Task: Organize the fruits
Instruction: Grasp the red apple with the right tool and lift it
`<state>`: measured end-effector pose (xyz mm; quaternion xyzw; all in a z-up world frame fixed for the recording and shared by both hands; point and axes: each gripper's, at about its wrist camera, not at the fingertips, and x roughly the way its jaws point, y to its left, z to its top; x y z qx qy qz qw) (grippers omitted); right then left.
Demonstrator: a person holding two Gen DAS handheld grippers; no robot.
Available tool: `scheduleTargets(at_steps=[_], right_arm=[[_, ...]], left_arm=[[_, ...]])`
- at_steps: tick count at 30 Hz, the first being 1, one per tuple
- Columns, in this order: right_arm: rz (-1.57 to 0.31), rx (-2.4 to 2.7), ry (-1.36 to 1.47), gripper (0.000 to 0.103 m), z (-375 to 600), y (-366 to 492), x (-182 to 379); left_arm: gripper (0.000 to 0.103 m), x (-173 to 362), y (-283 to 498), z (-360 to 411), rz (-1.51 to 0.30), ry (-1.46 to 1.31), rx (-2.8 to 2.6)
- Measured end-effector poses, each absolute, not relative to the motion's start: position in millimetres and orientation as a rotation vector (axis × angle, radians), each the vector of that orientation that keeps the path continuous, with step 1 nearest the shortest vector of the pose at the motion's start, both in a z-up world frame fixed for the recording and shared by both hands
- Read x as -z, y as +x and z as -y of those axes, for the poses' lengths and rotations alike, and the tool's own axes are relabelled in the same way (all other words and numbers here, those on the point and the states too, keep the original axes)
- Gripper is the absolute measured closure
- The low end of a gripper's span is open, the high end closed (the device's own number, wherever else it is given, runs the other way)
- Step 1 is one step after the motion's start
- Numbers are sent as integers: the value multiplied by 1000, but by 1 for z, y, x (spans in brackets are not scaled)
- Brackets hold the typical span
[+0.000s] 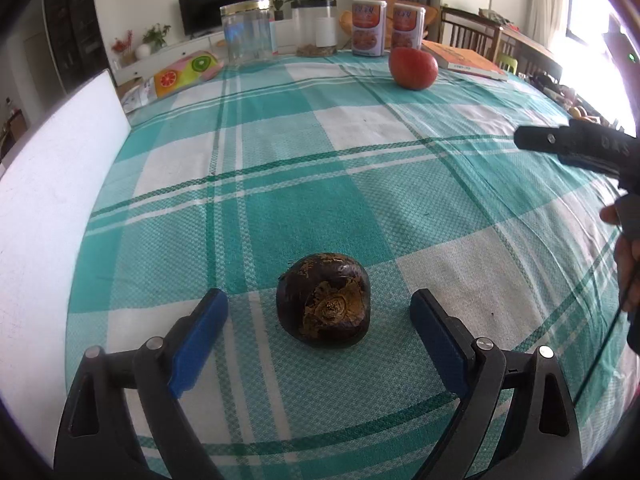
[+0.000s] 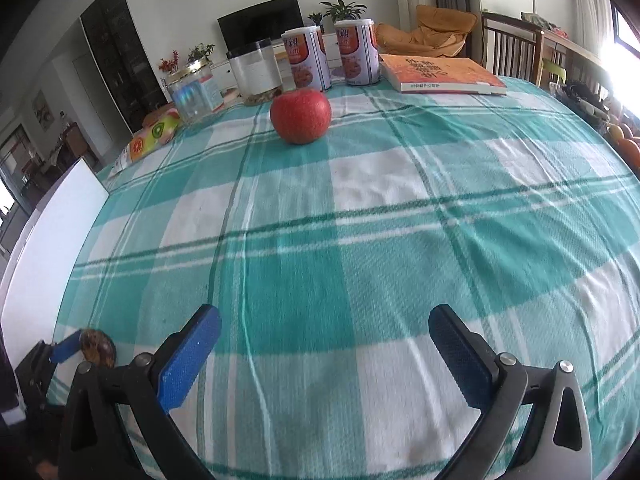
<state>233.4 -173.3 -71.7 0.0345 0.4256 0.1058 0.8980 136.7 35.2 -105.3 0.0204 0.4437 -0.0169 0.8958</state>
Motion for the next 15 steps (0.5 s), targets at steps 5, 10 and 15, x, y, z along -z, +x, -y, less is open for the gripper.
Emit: scheduleTargets(at_steps=[5, 10, 15], right_arm=[[-874, -256, -10, 0, 141, 329, 72], [-912, -247, -82, 1, 104, 394, 82], [-966, -214, -62, 35, 101, 426, 92]], left_arm=[[9, 105, 137, -35, -919, 41, 35], [8, 105, 137, -35, -919, 42, 32], [8, 105, 137, -36, -919, 42, 32]])
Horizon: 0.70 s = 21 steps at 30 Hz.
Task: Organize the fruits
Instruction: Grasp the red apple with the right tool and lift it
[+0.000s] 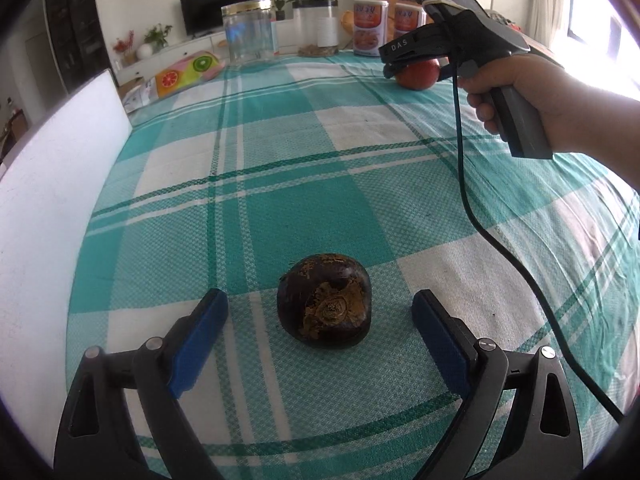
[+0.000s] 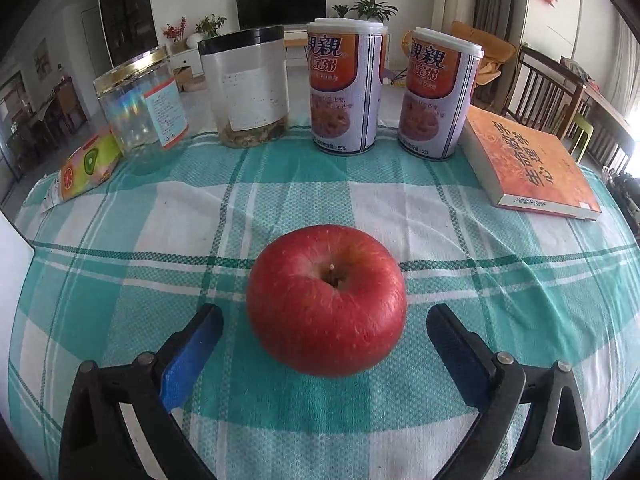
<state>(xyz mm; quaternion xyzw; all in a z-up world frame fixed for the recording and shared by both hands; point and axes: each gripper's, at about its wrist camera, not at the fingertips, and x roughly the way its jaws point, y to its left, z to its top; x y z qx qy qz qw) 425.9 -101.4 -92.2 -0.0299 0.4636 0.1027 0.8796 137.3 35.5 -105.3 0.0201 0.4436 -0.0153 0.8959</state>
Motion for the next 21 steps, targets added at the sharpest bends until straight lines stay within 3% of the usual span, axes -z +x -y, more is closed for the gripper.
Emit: scheduleTargets(at_steps=[9, 21], right_arm=[[-932, -260, 102, 35, 135, 365, 77], [-913, -261, 10, 35, 141, 143, 64]], left_arm=[[8, 105, 138, -36, -919, 42, 31], [8, 105, 138, -36, -920, 42, 31]])
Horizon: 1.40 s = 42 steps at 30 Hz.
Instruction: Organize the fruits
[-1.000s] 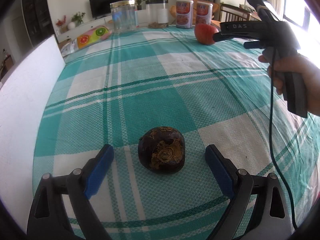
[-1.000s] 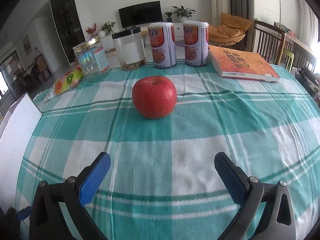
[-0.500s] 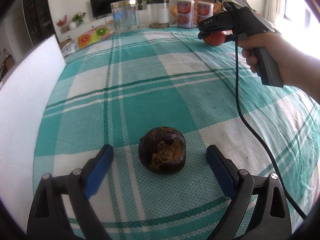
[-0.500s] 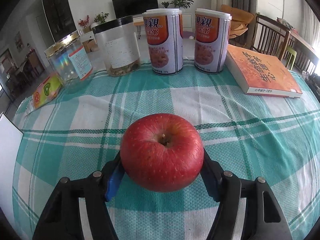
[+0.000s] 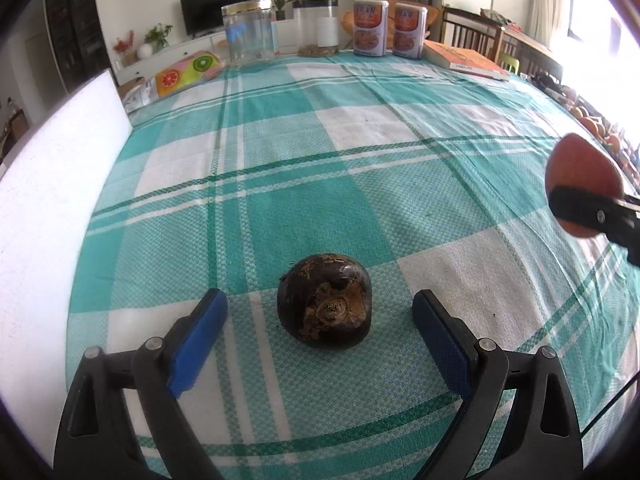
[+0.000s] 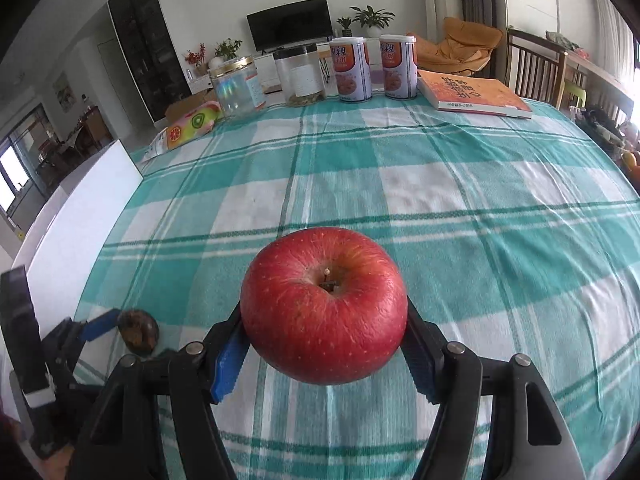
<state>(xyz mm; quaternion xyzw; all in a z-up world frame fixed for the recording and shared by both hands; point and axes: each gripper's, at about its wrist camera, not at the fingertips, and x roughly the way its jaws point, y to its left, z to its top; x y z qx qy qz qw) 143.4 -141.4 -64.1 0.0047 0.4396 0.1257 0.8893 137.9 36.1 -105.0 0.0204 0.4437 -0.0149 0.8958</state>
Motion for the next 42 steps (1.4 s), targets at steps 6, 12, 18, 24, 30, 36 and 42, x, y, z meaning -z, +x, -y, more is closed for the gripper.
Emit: scheduleTargets(at_steps=[6, 12, 18, 24, 30, 36, 42], right_arm=[[-917, -217, 6, 34, 140, 109, 85], [-901, -205, 35, 20, 147, 109, 100], [-917, -196, -41, 10, 135, 108, 103], [-912, -194, -23, 9, 139, 107, 103], [-893, -231, 83, 10, 154, 103, 94], [-927, -275, 79, 33, 151, 116, 83], [-964, -378, 187, 33, 130, 100, 51]], left_arm=[[7, 105, 138, -36, -920, 42, 31], [7, 105, 138, -38, -920, 43, 26], [6, 105, 138, -37, -920, 43, 23], [6, 105, 138, -37, -920, 44, 23], [8, 101, 135, -39, -961, 8, 88], [65, 91, 126, -33, -938, 28, 134], [65, 34, 80, -74, -885, -210, 242]])
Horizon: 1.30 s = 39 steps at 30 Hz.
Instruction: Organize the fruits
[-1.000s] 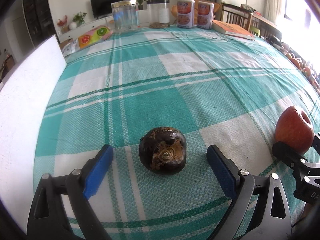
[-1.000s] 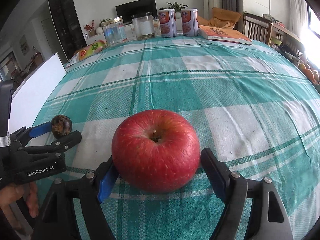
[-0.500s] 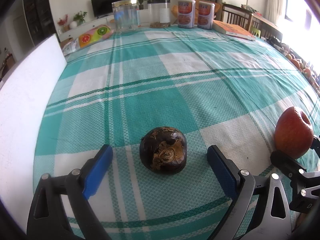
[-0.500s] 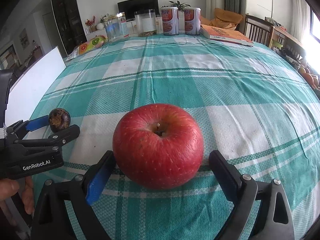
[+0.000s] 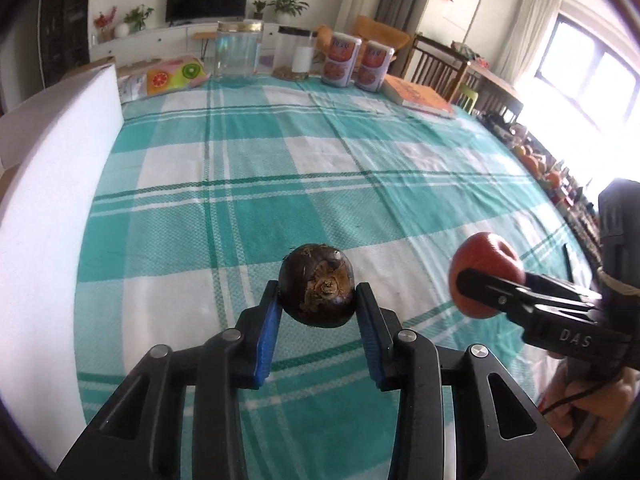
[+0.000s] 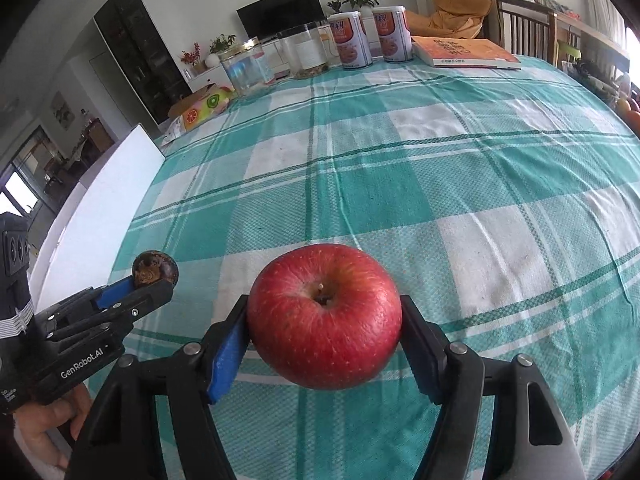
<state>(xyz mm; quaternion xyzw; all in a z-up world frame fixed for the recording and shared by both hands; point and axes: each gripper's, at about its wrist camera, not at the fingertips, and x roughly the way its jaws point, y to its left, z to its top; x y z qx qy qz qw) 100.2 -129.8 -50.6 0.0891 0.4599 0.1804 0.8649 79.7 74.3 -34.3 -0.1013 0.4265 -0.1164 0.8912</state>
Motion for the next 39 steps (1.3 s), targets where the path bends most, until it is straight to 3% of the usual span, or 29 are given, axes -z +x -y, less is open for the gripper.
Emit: scheduleTargets(at_steps=[5, 8, 16, 19, 20, 21, 22, 24, 26, 31, 39], right_arm=[[-885, -664, 131, 33, 30, 80, -21], [-875, -838, 79, 33, -47, 72, -49], [-973, -1046, -247, 33, -212, 39, -25], [-1004, -1049, -380, 33, -243, 27, -2], [-1028, -1044, -407, 33, -251, 26, 4], [-1052, -1041, -420, 32, -256, 26, 9], [-1050, -1040, -413, 32, -258, 24, 10], [-1022, -1037, -389, 19, -256, 25, 4], [-1004, -1031, -366, 14, -249, 28, -6], [-939, -978, -284, 8, -225, 38, -39], [-931, -899, -305, 5, -212, 33, -52]], left_arm=[[65, -46, 19, -165, -768, -421, 233], [65, -64, -1, -229, -733, -411, 52], [66, 7, -5, -337, -948, -402, -311], [42, 16, -8, -340, -977, -376, -342], [30, 17, -9, -340, -971, -368, -351], [26, 17, -10, -340, -963, -359, -361], [25, 15, -11, -340, -959, -352, -370], [22, 9, -15, -342, -930, -356, -379], [20, -2, -21, -340, -881, -340, -400], [15, -33, -32, -326, -805, -188, -560], [14, -31, -34, -324, -894, -140, -634]])
